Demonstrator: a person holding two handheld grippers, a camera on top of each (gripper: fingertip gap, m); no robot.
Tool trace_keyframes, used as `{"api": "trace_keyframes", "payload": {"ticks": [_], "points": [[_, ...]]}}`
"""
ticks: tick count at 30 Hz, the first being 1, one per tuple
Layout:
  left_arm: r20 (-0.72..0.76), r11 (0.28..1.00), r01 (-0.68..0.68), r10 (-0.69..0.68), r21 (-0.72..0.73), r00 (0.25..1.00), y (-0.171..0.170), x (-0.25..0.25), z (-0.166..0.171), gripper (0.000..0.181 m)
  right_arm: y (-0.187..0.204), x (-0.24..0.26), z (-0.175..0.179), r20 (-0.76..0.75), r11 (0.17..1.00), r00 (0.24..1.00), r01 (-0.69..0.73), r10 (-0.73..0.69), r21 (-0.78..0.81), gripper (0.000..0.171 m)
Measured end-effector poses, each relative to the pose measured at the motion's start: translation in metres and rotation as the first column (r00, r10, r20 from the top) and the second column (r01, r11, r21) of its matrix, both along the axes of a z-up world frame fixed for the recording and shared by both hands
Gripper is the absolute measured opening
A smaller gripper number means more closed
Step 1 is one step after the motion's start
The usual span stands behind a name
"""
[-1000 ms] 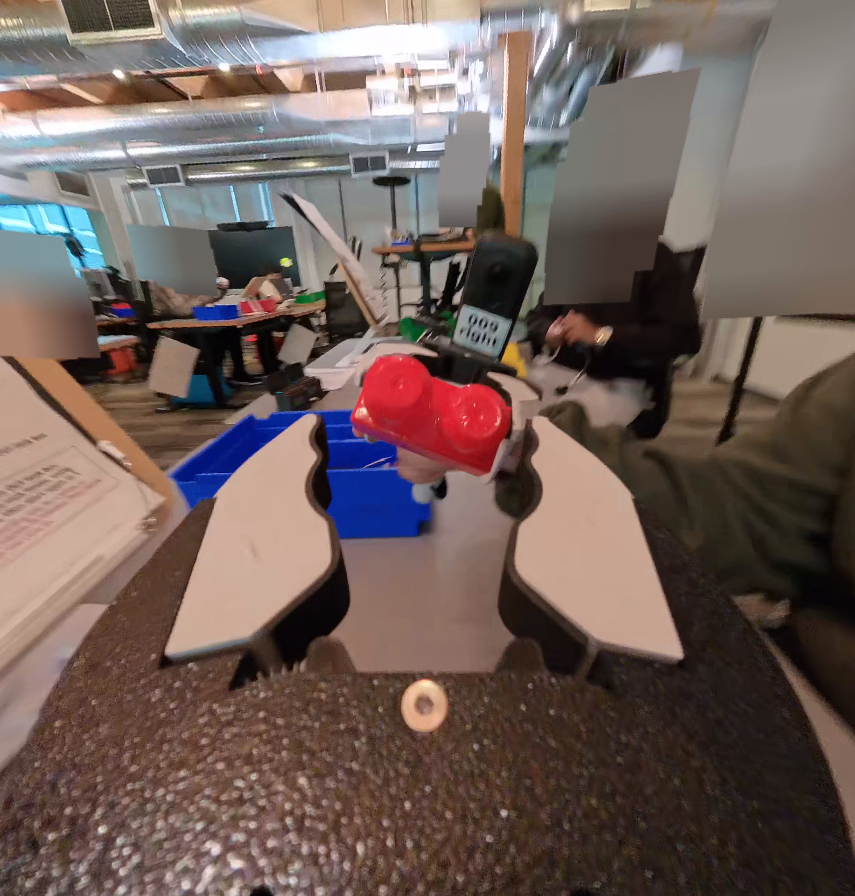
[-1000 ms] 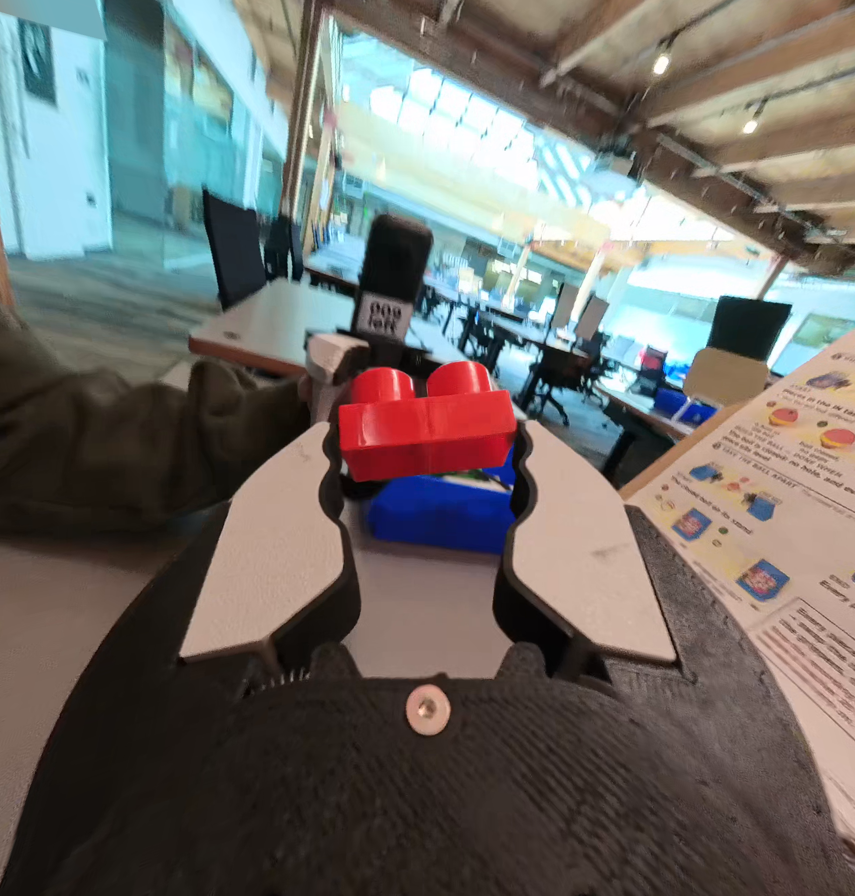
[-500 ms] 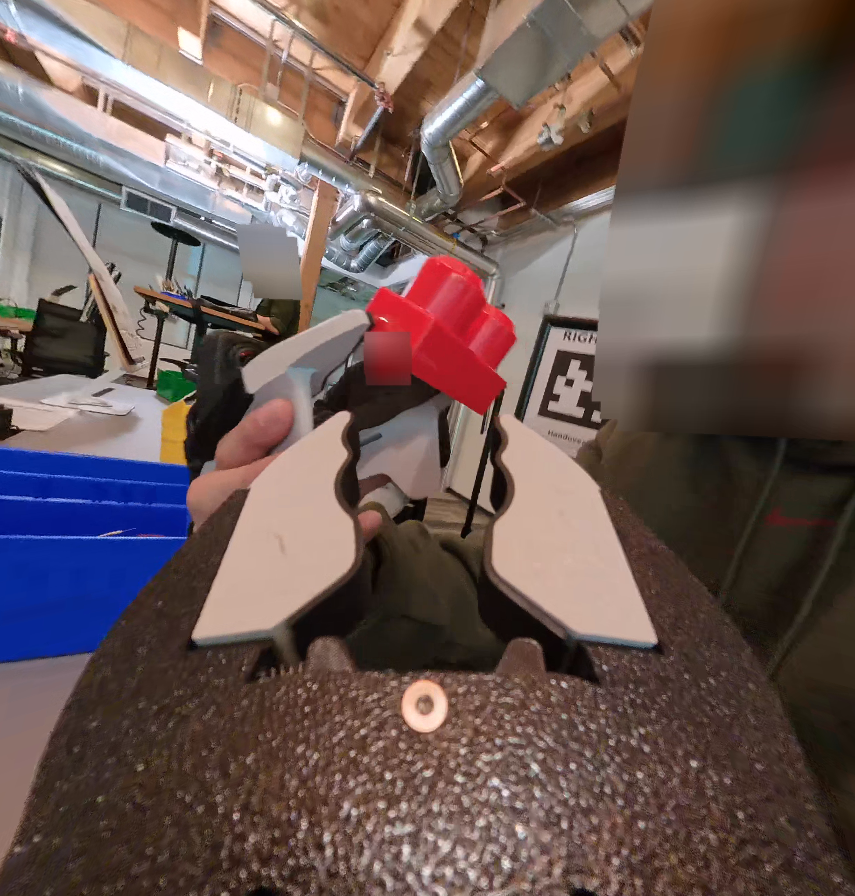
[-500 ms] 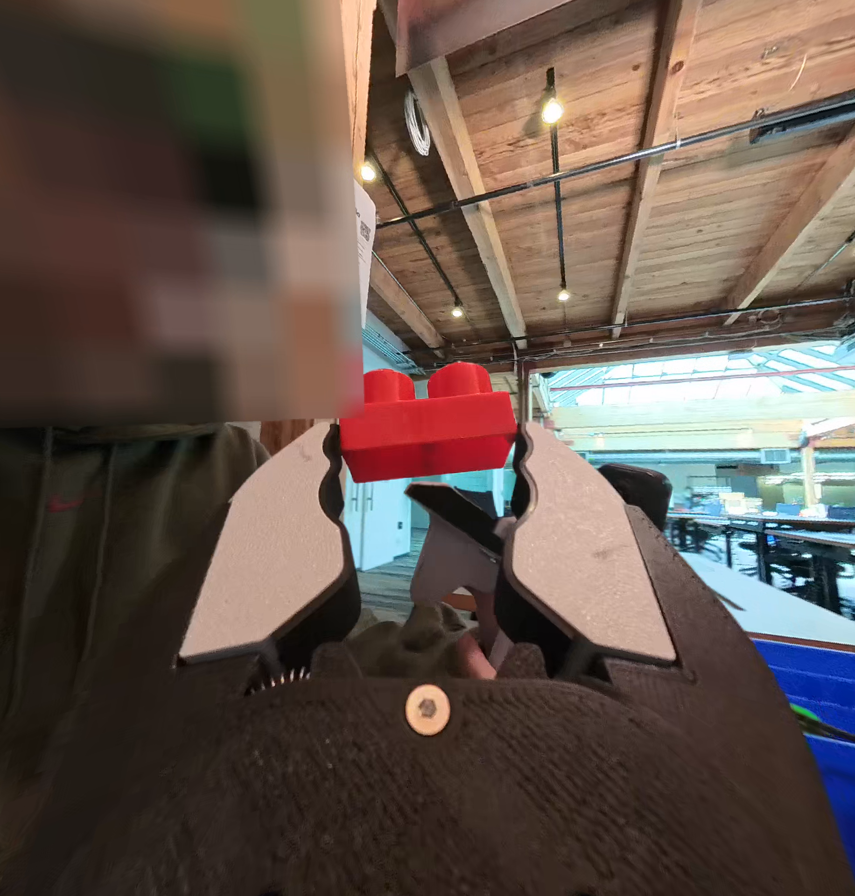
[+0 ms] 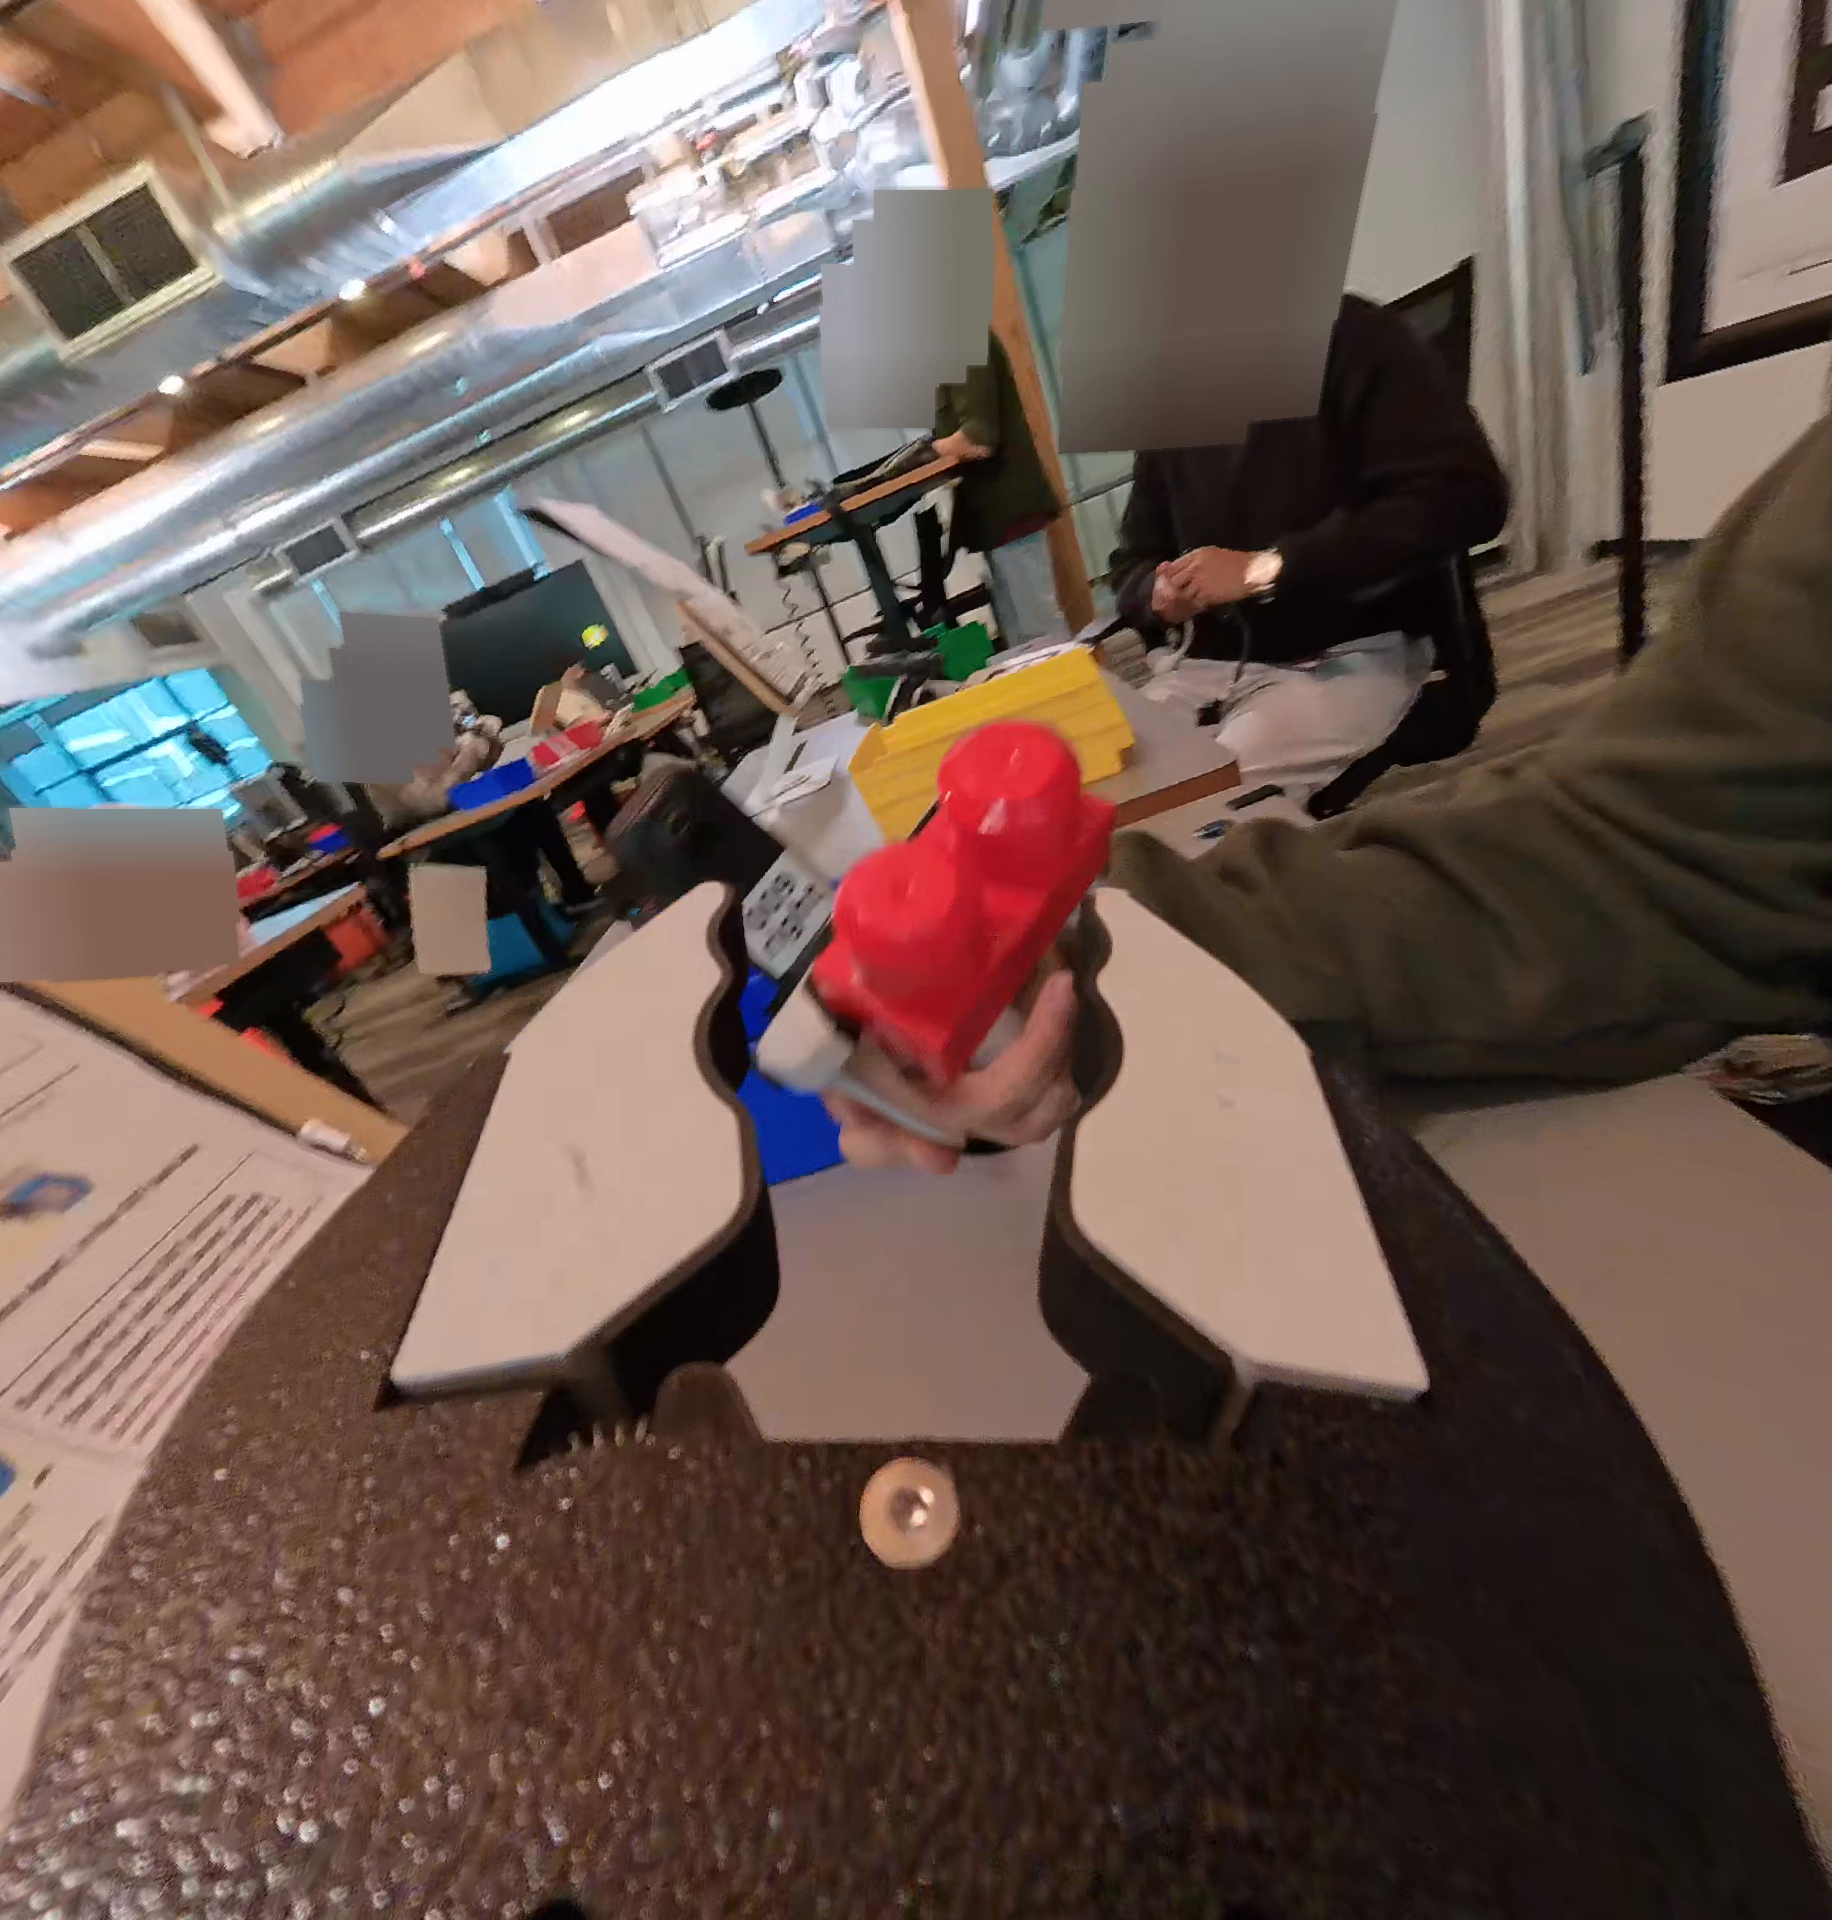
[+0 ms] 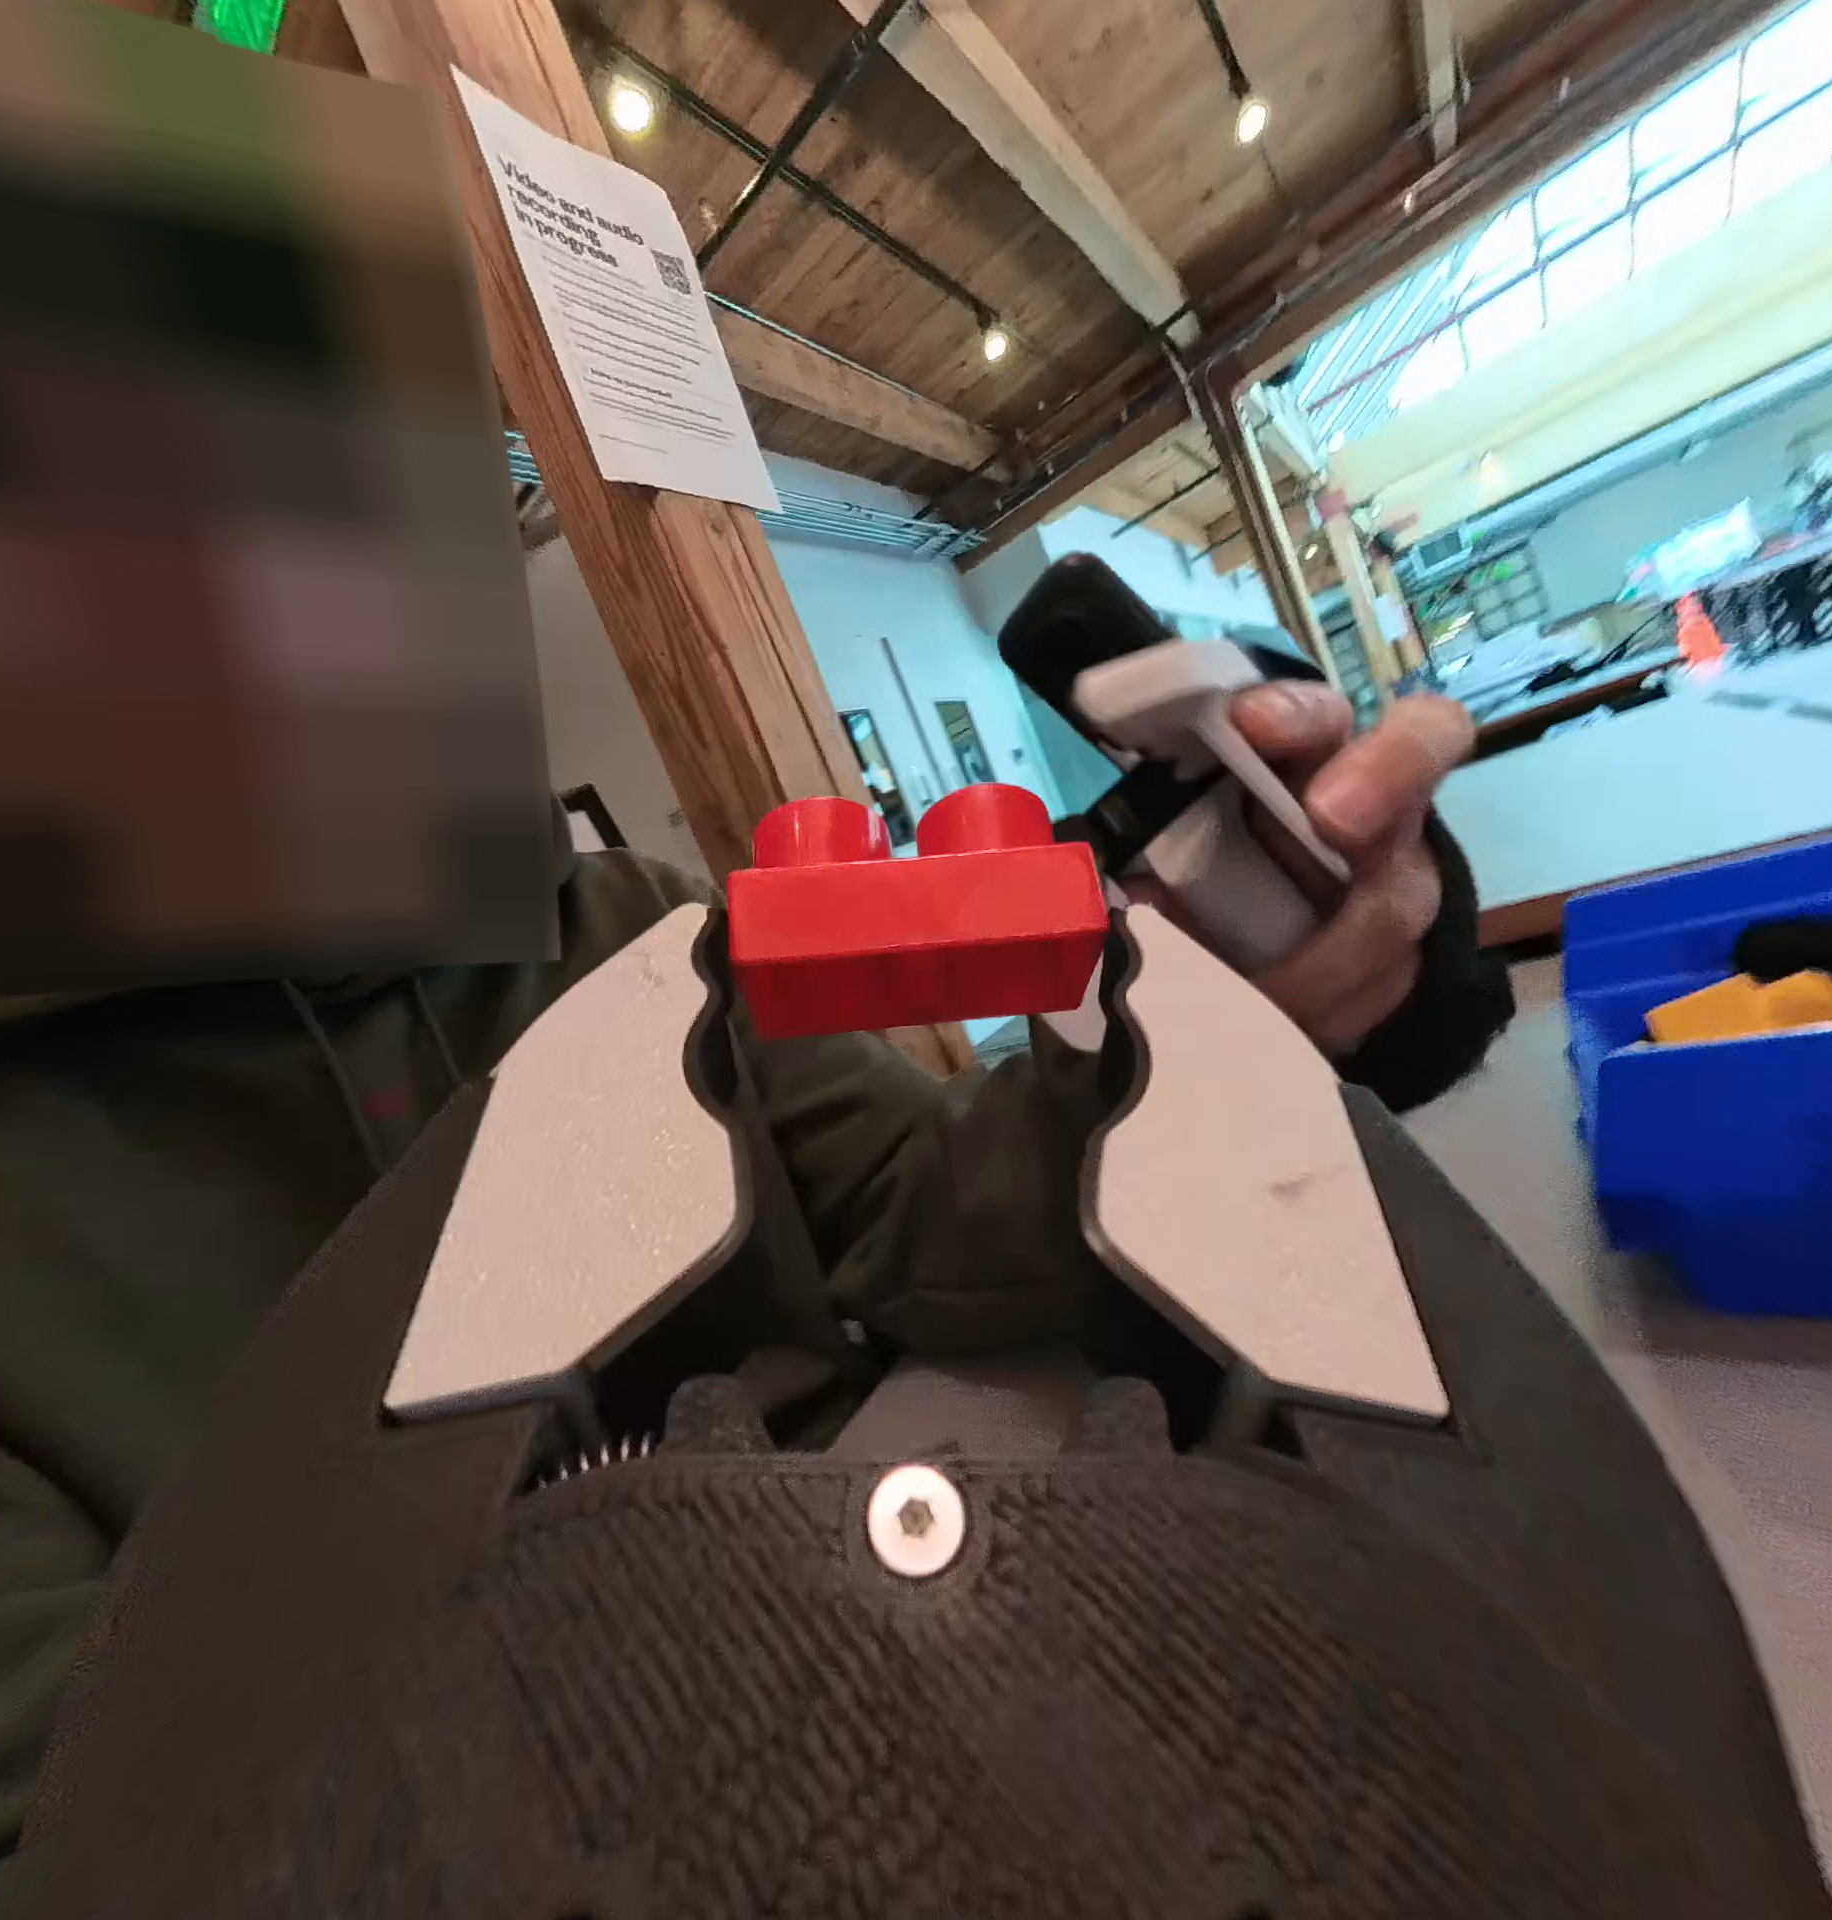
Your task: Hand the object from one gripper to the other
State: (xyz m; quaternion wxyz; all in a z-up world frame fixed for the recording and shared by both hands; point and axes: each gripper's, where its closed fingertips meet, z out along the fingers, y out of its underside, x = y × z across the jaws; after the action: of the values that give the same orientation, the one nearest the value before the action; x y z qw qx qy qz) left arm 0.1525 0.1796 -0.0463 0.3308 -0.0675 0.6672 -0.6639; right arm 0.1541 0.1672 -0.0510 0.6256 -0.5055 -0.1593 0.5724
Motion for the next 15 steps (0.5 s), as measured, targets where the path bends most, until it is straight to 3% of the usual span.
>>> {"api": "trace_keyframes", "payload": {"ticks": [2,5,11,13,15], "points": [[0.01,0.998,0.061,-0.061,-0.006,0.998,-0.006,-0.01,0.003,0.052,0.003,-0.006,-0.006,-0.026,0.996,0.998,-0.065,0.063,-0.057,0.069],[-0.005,0.996,0.092,-0.092,0.009,0.996,-0.007,-0.012,-0.002,0.036,-0.003,-0.014,-0.001,-0.058,0.989,0.988,-0.144,0.143,-0.02,0.069],[0.025,0.985,0.172,-0.172,-0.019,0.985,-0.011,-0.02,0.002,0.028,-0.004,-0.02,0.004,-0.064,0.986,0.984,-0.164,0.164,0.014,0.069],[0.018,0.988,0.151,-0.151,-0.008,0.988,-0.008,-0.015,0.001,0.028,-0.001,-0.014,0.004,-0.074,0.994,0.991,-0.111,0.112,0.022,0.069],[-0.02,0.996,0.077,-0.078,-0.044,0.997,0.001,-0.005,0.006,0.028,0.009,0.008,0.008,-0.076,0.994,0.994,0.089,-0.084,0.066,0.064]]}}
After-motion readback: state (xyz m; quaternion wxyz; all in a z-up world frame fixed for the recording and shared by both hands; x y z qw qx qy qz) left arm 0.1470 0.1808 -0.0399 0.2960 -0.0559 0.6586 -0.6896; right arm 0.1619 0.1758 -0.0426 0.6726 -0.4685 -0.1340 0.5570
